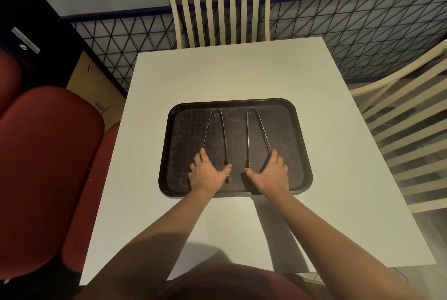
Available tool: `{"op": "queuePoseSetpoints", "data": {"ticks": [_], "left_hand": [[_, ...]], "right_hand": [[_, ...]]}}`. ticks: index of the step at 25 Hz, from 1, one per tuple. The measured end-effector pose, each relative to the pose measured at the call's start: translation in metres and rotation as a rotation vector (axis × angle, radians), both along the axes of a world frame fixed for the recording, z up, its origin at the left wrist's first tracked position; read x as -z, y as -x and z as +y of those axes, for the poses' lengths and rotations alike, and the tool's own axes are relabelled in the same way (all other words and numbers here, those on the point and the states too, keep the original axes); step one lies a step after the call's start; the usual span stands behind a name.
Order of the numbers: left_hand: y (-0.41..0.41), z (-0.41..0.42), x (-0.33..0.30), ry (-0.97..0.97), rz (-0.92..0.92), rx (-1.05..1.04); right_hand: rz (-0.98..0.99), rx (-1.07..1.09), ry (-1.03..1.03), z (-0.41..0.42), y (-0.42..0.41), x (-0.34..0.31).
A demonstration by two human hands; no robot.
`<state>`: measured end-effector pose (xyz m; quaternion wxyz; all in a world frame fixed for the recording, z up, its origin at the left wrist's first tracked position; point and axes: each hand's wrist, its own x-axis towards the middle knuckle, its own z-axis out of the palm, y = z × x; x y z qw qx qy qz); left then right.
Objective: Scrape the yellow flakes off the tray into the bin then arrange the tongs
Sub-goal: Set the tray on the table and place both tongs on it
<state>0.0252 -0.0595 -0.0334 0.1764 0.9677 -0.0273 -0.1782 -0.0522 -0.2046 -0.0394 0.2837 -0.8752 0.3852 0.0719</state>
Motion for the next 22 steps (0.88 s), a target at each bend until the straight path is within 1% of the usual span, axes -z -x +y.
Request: {"op": "queuePoseSetpoints", "data": {"ticks": [22], "left_hand": [[0.0033, 0.0025, -0.0037, 0.004, 0.011, 0.032]], "right_hand": [[-0.007, -0.007, 0.0, 0.0003, 0.0014, 0.0003]]}}
